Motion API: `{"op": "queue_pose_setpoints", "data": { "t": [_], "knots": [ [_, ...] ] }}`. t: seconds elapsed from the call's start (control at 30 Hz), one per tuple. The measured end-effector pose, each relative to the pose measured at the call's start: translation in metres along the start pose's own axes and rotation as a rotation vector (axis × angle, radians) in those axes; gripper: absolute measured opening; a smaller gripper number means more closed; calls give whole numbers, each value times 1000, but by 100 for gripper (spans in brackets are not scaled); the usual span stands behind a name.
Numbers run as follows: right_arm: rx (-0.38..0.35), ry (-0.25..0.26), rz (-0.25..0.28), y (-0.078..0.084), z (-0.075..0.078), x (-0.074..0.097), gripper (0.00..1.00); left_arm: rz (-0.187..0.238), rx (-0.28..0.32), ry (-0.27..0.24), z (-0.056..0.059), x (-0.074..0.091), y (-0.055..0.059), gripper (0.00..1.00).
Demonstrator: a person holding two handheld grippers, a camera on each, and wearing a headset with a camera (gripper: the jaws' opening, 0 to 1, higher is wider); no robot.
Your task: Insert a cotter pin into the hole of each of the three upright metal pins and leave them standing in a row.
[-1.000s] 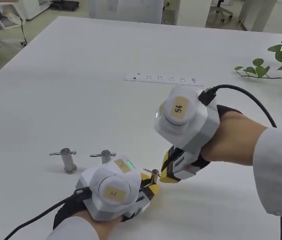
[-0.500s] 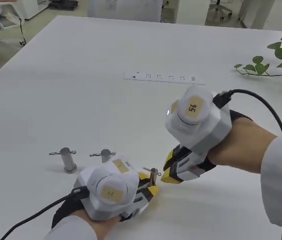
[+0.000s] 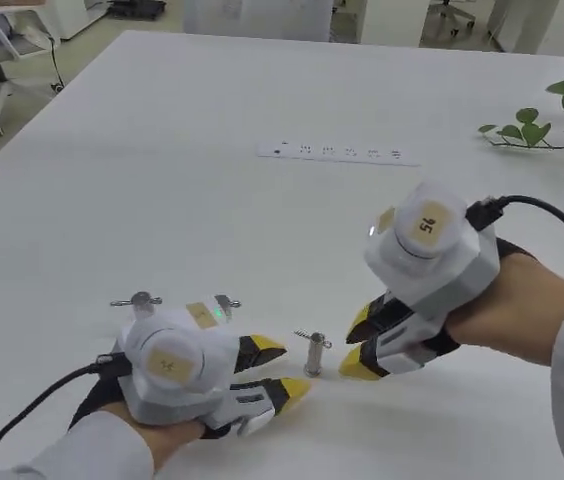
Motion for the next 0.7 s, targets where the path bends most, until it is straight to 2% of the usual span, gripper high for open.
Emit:
{"op": "queue_pose_setpoints", "data": {
  "t": [0.07, 0.23, 0.27, 0.43, 0.53, 0.6, 0.7],
  "knots": [
    [-12, -5, 18, 2, -1, -2, 26, 15, -26, 26, 1, 8, -1, 29],
    [-43, 7, 52, 6, -4, -8, 30, 41, -30, 79, 2, 26, -1, 36],
    [-47, 10, 55, 6, -5, -9, 30, 55, -24, 104, 3, 31, -2, 39],
    [-83, 19, 101, 9, -7, -14, 30, 95, -32, 124, 2, 52, -5, 47],
    [-99, 37, 162, 9, -8, -16, 30, 124, -33, 119, -1, 64, -6, 52],
    [-99, 43, 182, 9, -9, -18, 30, 150, -38, 118, -2, 74, -7, 54],
    [-107, 45, 178, 9, -9, -24, 29, 177, -42, 106, -4, 87, -8, 58]
  ]
}}
Point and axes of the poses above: the centre of the closed fingertips' face, and the gripper's own axes: x roughly backward along the fingers, z roughly to its right, y roughly out of its underside, the point moved 8 cm from there along x, roughly backward along the fingers, and after that the axes turned 12 degrees about -z, right-handed, at the moved point
